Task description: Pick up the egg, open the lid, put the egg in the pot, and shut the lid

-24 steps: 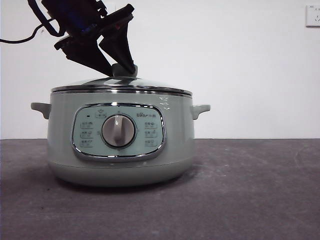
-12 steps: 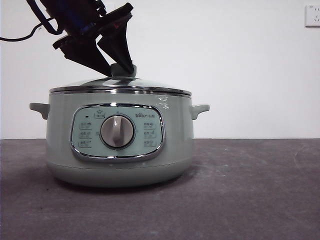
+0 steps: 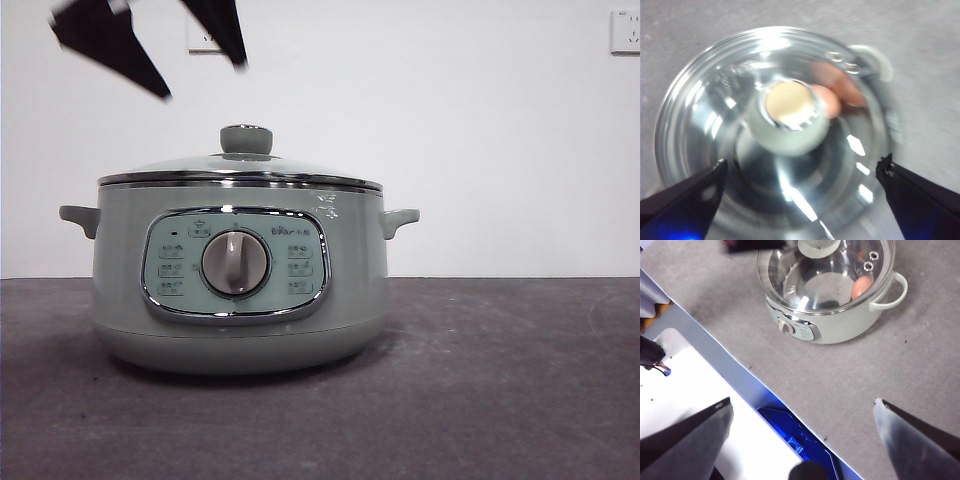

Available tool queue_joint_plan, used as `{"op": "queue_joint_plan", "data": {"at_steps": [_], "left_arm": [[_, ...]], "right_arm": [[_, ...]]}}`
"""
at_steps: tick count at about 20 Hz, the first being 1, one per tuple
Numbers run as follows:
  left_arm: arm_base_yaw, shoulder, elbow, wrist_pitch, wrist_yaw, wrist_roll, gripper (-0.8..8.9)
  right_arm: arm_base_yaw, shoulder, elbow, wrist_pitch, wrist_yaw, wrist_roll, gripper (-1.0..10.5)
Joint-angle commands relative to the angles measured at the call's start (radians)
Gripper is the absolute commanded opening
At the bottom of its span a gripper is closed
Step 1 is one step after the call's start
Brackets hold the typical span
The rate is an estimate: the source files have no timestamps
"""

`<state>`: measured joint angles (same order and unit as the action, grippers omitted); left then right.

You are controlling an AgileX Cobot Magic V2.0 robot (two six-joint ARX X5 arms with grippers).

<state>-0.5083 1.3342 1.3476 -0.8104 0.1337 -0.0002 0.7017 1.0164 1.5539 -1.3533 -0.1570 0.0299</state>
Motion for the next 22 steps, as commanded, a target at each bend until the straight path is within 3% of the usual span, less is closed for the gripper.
{"op": "queue_joint_plan", "data": {"at_steps": [1, 4, 5, 6, 8, 9, 12, 15, 22], "left_arm": [[-0.003, -0.038, 0.060, -0.156, 0.085, 0.004, 5.02], [-0.003, -0.100, 0.120, -0.306, 0.163, 0.005, 4.98], [-0.004, -0.119, 0.135, -0.348, 0.168, 0.005, 4.96], [-0.004, -0.134, 0.148, -0.384, 0.171, 0.005, 4.48], [-0.004, -0.164, 0.158, -0.436, 0.186, 0.010, 1.49], [-0.004, -0.177, 0.159, -0.457, 0.186, 0.035, -0.31], [-0.004, -0.193, 0.159, -0.487, 0.185, 0.053, -0.04], [-0.003, -0.192, 0.159, -0.490, 0.183, 0.053, -0.03], [-0.003, -0.192, 0.159, -0.484, 0.182, 0.053, -0.03]], "right_arm": [[0.002, 0.009, -0.002, -0.014, -0.002, 0.002, 4.7], [0.002, 0.020, -0.002, -0.015, -0.002, -0.003, 4.7], [0.002, 0.024, -0.002, -0.015, -0.002, -0.003, 4.2], [0.002, 0.026, -0.002, -0.015, -0.002, -0.003, 3.1], [0.002, 0.031, -0.002, -0.015, -0.002, -0.022, 0.2], [0.002, 0.031, -0.002, -0.015, -0.002, -0.033, -0.1], [0.002, 0.031, -0.002, 0.003, 0.001, -0.031, 0.0], [0.002, 0.026, -0.002, 0.009, 0.001, 0.018, 0.0], [0.002, 0.023, -0.002, 0.009, 0.002, 0.017, 0.0]]}}
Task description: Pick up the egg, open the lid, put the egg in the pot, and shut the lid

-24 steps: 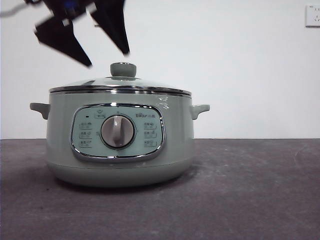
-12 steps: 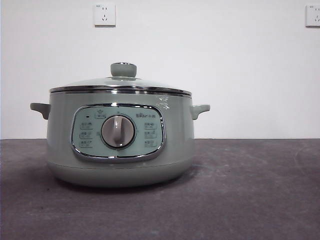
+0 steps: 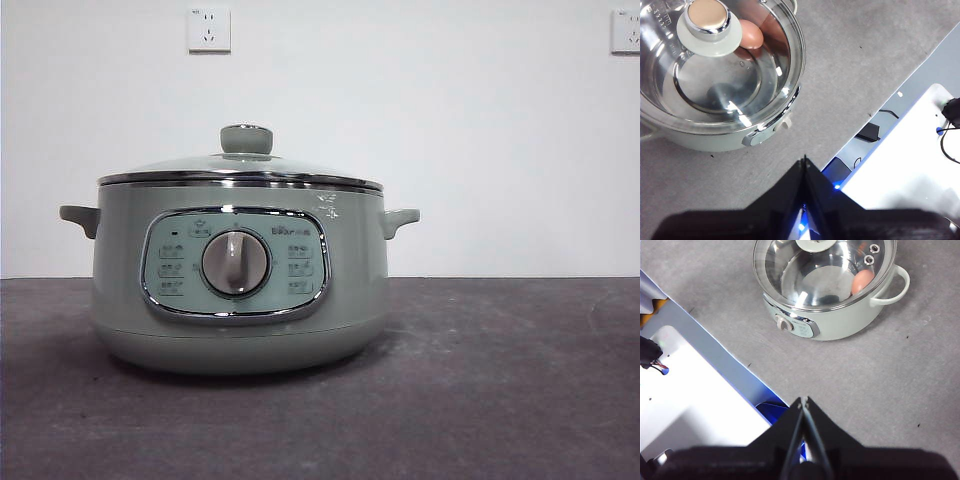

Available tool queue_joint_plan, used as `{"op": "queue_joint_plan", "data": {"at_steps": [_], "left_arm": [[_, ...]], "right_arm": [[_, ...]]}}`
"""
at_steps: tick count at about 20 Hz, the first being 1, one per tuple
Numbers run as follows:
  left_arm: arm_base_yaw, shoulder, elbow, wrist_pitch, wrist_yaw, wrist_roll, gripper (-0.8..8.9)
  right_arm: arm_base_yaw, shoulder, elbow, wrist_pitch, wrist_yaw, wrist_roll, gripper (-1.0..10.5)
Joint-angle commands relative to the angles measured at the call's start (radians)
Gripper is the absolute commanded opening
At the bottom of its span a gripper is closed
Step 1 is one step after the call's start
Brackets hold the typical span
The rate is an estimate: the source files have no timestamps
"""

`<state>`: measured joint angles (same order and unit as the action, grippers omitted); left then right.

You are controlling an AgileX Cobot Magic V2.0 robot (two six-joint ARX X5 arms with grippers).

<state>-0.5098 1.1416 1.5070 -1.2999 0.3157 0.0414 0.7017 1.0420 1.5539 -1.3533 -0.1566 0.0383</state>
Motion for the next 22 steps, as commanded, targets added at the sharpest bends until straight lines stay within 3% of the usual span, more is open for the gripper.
{"op": "queue_joint_plan", "data": {"at_steps": [1, 6, 8, 11, 13, 16, 19, 22], "left_arm": [[-0.001, 0.001, -0.001, 0.005, 0.000, 0.011, -0.03], [-0.002, 0.001, -0.001, 0.018, -0.003, 0.012, -0.03], [0.011, -0.016, -0.001, 0.081, -0.029, 0.054, -0.03], [0.095, -0.090, -0.008, 0.315, -0.017, 0.212, -0.03], [0.179, -0.180, -0.066, 0.494, 0.040, 0.237, -0.03], [0.332, -0.359, -0.289, 0.791, 0.109, 0.236, -0.03], [0.464, -0.568, -0.594, 1.044, 0.069, 0.219, -0.03], [0.541, -0.741, -0.858, 1.163, -0.006, 0.213, -0.03]], "right_arm": [[0.002, -0.002, -0.002, 0.009, 0.002, 0.008, 0.0], [0.002, -0.003, -0.002, 0.009, 0.002, 0.009, 0.0], [0.002, -0.002, -0.002, 0.009, 0.002, 0.009, 0.0], [0.002, -0.003, -0.002, 0.009, 0.002, 0.009, 0.0], [0.002, -0.002, -0.002, 0.009, 0.002, 0.009, 0.0], [0.002, -0.003, -0.002, 0.009, 0.002, 0.009, 0.0], [0.002, -0.004, -0.002, 0.009, 0.002, 0.009, 0.0], [0.002, -0.004, -0.002, 0.009, 0.002, 0.009, 0.0]]}}
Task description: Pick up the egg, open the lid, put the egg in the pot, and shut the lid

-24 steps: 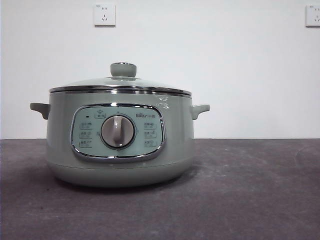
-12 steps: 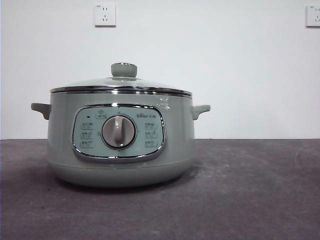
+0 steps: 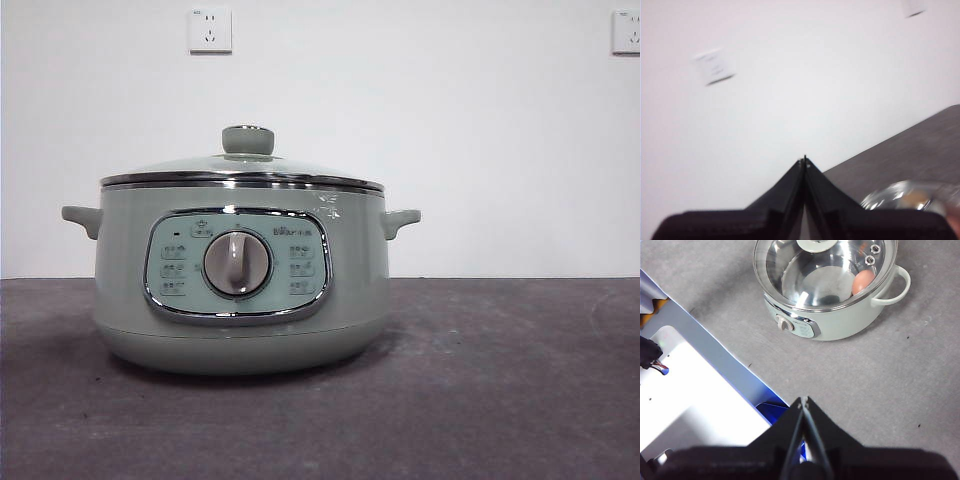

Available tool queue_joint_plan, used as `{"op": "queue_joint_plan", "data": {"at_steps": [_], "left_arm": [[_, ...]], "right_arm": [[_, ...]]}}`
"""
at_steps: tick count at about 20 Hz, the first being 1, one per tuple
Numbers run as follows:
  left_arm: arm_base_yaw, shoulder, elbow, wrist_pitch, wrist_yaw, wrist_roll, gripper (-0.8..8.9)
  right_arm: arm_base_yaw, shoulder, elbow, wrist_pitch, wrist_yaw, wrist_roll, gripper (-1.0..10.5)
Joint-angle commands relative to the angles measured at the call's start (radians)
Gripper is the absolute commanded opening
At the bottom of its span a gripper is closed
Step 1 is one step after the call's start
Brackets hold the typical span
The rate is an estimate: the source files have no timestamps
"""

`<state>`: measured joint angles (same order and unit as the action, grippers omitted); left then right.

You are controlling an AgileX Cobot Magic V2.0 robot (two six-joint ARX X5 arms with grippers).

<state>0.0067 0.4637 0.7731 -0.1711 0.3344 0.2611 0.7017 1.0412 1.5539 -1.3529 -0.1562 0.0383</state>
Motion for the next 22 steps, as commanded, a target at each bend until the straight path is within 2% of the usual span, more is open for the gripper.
{"op": "queue_joint_plan", "data": {"at_steps": [1, 6, 11, 22], "left_arm": [[0.039, -0.121, -0.209, 0.050, -0.029, -0.007, -0.03], [0.056, -0.318, -0.505, 0.051, -0.074, -0.040, -0.03], [0.061, -0.447, -0.687, 0.050, -0.075, -0.052, -0.03], [0.061, -0.462, -0.770, -0.002, -0.092, -0.060, -0.03]], "right_arm": [[0.002, -0.004, -0.002, 0.008, 0.002, 0.008, 0.0], [0.002, -0.008, -0.002, 0.008, 0.002, 0.009, 0.0], [0.002, -0.008, -0.002, 0.008, 0.002, 0.008, 0.0], [0.002, -0.010, -0.002, 0.008, 0.002, 0.008, 0.0]]}}
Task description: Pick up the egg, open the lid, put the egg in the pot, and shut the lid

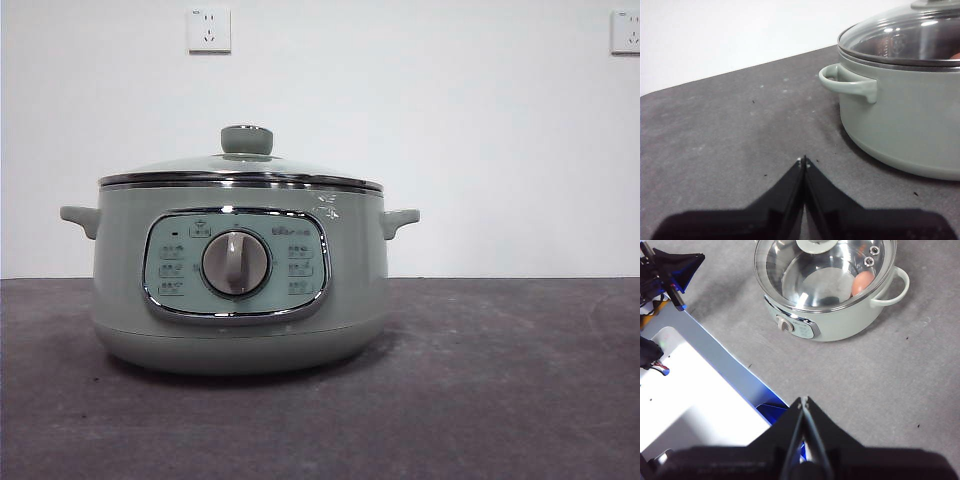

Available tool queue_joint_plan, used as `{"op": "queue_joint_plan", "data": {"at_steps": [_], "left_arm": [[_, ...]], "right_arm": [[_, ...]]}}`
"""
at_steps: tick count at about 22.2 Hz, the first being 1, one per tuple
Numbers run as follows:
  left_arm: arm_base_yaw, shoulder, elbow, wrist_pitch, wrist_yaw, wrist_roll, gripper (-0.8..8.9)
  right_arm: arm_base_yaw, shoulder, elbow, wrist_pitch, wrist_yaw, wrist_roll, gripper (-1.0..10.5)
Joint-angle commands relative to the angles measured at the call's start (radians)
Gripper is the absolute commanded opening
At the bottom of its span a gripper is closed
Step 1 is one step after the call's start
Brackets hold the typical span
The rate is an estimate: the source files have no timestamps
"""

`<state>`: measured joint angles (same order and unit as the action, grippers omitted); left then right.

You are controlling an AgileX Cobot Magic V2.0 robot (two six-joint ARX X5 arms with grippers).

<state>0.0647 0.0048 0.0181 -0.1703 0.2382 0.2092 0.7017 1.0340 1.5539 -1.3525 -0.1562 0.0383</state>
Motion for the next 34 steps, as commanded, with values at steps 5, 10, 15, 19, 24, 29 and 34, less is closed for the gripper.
{"op": "queue_joint_plan", "data": {"at_steps": [5, 10, 15, 19, 24, 29, 34], "left_arm": [[0.003, -0.003, -0.015, 0.004, -0.001, -0.007, -0.03], [0.003, -0.003, -0.015, 0.004, -0.001, -0.007, -0.03], [0.003, -0.003, -0.015, 0.004, -0.001, -0.007, -0.03], [0.003, -0.003, -0.015, 0.004, -0.001, -0.007, -0.03], [0.003, -0.003, -0.015, 0.004, -0.001, -0.007, -0.03], [0.003, -0.003, -0.015, 0.005, -0.001, -0.007, -0.03], [0.003, -0.003, -0.015, 0.005, -0.001, -0.007, -0.03]], "right_arm": [[0.002, -0.003, -0.002, 0.008, 0.002, 0.009, 0.0], [0.002, -0.003, -0.002, 0.008, 0.002, 0.008, 0.0], [0.002, -0.003, -0.002, 0.008, 0.002, 0.009, 0.0], [-0.065, -0.058, -0.003, 0.048, 0.025, -0.087, 0.0], [-0.363, -0.245, -0.129, 0.355, -0.136, -0.101, 0.0], [-0.589, -0.502, -0.542, 0.699, -0.158, -0.126, 0.0], [-0.610, -0.667, -0.866, 0.959, -0.156, -0.102, 0.0]]}}
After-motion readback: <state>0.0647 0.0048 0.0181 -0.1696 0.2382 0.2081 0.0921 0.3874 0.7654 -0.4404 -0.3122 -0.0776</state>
